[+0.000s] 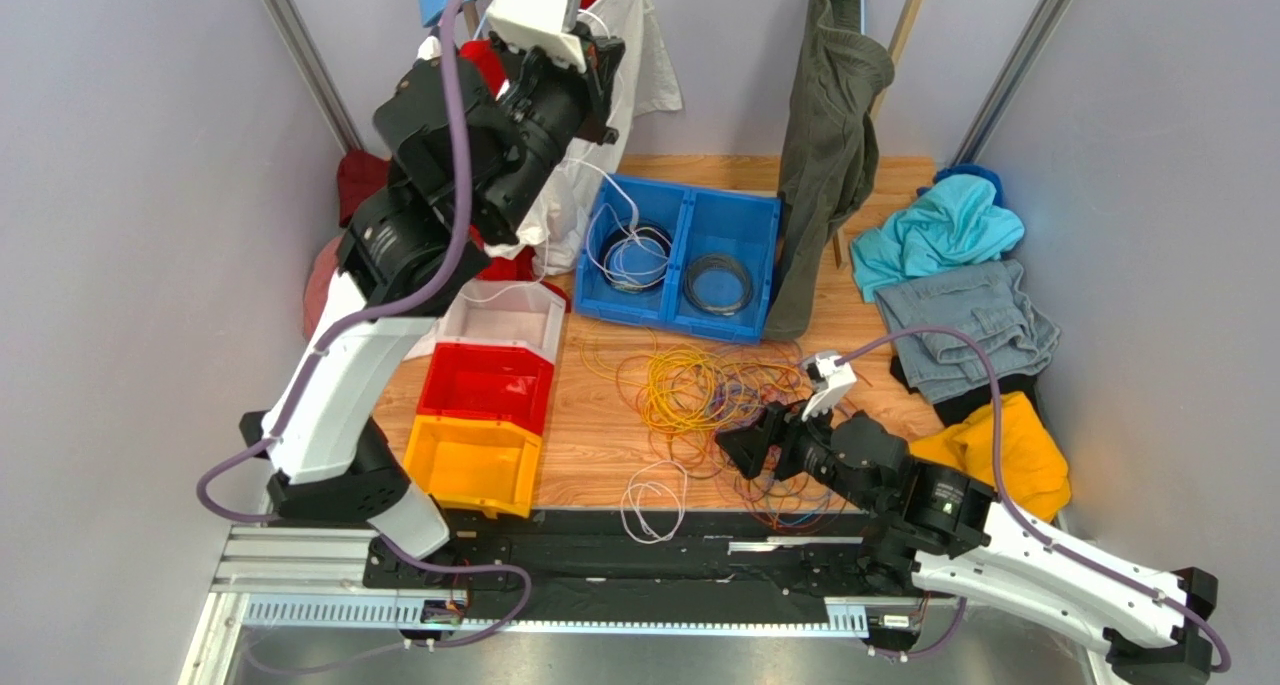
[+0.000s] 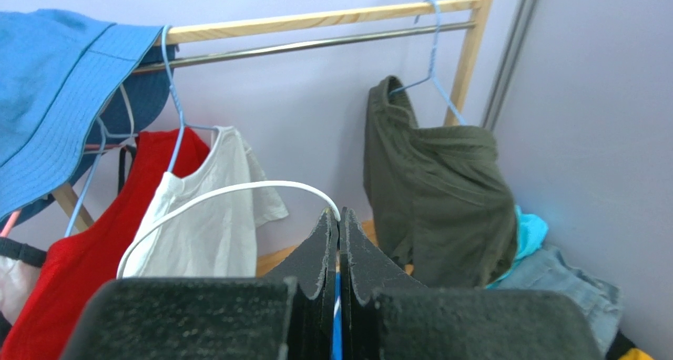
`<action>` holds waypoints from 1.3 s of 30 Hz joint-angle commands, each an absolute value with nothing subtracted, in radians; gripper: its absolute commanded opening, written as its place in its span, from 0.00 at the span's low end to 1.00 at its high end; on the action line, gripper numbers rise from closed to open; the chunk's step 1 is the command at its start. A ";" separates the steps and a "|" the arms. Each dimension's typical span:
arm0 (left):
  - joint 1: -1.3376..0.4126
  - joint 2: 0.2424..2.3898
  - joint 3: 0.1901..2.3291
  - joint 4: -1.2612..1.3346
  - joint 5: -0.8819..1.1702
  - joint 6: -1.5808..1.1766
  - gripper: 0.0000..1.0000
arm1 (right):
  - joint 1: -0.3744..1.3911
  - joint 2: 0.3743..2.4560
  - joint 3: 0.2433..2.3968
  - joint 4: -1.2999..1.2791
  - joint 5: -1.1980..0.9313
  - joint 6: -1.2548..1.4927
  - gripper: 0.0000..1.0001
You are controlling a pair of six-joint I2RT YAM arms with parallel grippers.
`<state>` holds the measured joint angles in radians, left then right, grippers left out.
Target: Untangle the cables
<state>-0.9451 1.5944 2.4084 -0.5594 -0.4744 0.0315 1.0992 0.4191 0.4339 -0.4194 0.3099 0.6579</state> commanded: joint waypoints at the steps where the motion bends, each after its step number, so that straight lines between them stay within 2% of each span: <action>1: -0.865 1.647 2.454 -0.560 -0.371 -0.038 0.00 | 1.103 0.347 0.491 -0.488 0.380 0.626 0.74; 10: -0.848 1.694 2.559 -0.595 -0.284 -0.109 0.00 | 1.103 0.265 0.528 -0.563 0.457 0.574 0.73; 13: -0.853 1.643 2.550 -0.591 -0.186 -0.196 0.00 | 1.101 0.261 0.529 -0.565 0.465 0.575 0.73; 24: -0.980 1.473 2.490 -0.428 -0.075 -0.225 0.00 | 1.103 0.259 0.522 -0.557 0.462 0.584 0.73; 31: -0.985 1.428 2.470 -0.410 -0.080 -0.233 0.00 | 1.103 0.261 0.506 -0.552 0.460 0.606 0.73; 39: -0.983 1.486 2.473 -0.479 -0.169 -0.192 0.00 | 1.103 0.268 0.486 -0.548 0.451 0.643 0.72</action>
